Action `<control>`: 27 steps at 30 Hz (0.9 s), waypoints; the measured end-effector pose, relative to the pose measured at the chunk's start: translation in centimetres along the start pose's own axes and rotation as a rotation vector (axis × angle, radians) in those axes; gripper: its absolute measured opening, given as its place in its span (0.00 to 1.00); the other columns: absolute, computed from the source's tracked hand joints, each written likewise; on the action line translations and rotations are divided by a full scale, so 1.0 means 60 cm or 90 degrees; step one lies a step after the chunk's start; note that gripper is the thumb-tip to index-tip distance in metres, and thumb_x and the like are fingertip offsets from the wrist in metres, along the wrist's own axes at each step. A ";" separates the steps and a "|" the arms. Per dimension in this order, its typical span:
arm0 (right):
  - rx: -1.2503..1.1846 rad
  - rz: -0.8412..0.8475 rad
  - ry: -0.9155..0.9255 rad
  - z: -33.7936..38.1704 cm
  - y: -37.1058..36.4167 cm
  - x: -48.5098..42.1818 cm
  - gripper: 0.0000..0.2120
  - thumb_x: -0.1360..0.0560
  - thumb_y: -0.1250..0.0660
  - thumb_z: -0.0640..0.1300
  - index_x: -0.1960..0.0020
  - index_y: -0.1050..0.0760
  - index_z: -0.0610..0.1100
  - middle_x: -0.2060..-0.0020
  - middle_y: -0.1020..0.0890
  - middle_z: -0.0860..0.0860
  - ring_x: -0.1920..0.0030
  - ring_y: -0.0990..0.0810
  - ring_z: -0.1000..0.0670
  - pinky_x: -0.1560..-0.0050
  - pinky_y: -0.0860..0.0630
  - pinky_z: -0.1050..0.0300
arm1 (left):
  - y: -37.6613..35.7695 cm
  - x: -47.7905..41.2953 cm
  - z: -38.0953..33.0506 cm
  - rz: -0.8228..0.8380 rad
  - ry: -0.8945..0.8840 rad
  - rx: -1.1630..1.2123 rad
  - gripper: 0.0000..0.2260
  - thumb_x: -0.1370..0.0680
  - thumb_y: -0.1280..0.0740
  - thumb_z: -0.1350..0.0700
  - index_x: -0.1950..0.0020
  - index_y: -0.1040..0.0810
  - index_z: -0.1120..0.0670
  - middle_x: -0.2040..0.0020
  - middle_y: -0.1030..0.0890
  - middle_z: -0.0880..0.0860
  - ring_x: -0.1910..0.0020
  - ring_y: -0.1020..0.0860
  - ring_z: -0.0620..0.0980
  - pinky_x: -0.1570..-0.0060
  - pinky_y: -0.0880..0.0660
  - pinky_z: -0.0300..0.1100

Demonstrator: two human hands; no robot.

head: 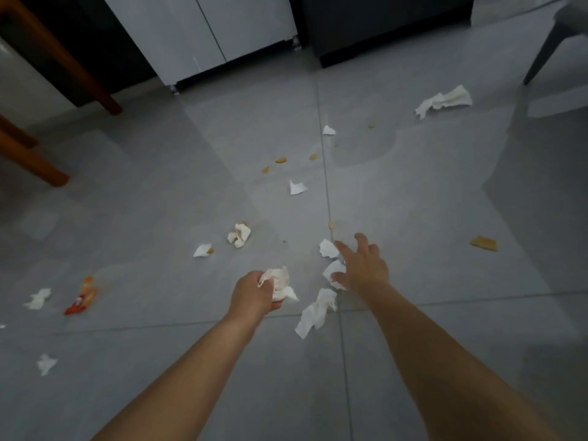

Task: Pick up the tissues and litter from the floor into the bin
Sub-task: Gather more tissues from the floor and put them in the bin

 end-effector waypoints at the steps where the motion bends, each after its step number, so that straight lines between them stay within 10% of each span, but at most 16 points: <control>1: 0.005 0.004 0.001 0.001 -0.009 -0.003 0.28 0.30 0.31 0.54 0.33 0.38 0.57 0.29 0.44 0.47 0.35 0.37 0.40 0.43 0.27 0.46 | -0.002 -0.004 0.009 0.002 0.006 0.005 0.08 0.22 0.42 0.64 0.58 0.26 0.60 0.58 0.23 0.59 0.66 0.22 0.51 0.66 0.20 0.41; 8: -0.012 0.097 0.062 -0.012 -0.062 -0.009 0.11 0.27 0.37 0.38 0.45 0.25 0.43 0.43 0.28 0.41 0.45 0.26 0.41 0.49 0.28 0.53 | -0.052 -0.036 0.070 0.049 0.031 -0.008 0.08 0.24 0.41 0.65 0.61 0.25 0.60 0.58 0.22 0.60 0.68 0.22 0.54 0.62 0.19 0.48; 17: -0.574 -0.115 -0.081 -0.042 0.145 0.053 0.16 0.30 0.34 0.33 0.65 0.19 0.54 0.64 0.16 0.51 0.62 0.21 0.50 0.57 0.22 0.51 | -0.215 -0.022 -0.051 0.251 0.056 0.260 0.11 0.22 0.44 0.65 0.44 0.25 0.65 0.49 0.21 0.62 0.54 0.21 0.56 0.63 0.19 0.42; 21: -0.366 -0.169 -0.020 -0.032 0.240 0.118 0.11 0.28 0.36 0.39 0.53 0.19 0.51 0.55 0.19 0.53 0.54 0.21 0.52 0.51 0.26 0.61 | -0.306 0.061 -0.158 0.434 0.152 0.486 0.14 0.23 0.46 0.67 0.56 0.22 0.60 0.67 0.17 0.55 0.64 0.20 0.50 0.70 0.22 0.37; 24: -0.150 -0.233 0.058 -0.037 0.312 0.169 0.09 0.26 0.39 0.38 0.49 0.22 0.40 0.51 0.21 0.43 0.51 0.22 0.43 0.50 0.27 0.52 | -0.345 0.125 -0.227 0.585 0.194 0.564 0.20 0.18 0.49 0.50 0.48 0.22 0.61 0.56 0.17 0.58 0.53 0.21 0.54 0.54 0.22 0.44; 27: 0.012 -0.270 0.096 -0.038 0.379 0.218 0.09 0.26 0.39 0.40 0.51 0.21 0.40 0.50 0.19 0.44 0.50 0.22 0.42 0.45 0.28 0.48 | -0.352 0.179 -0.288 0.643 0.156 0.579 0.21 0.18 0.51 0.50 0.46 0.23 0.61 0.57 0.16 0.57 0.57 0.18 0.52 0.59 0.20 0.40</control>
Point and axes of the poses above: each hand's wrist, its own x-axis away from the middle knuckle, its own y-axis out of the back of the hand, z = x × y, the point moved 7 cm from there along -x, towards the middle knuckle
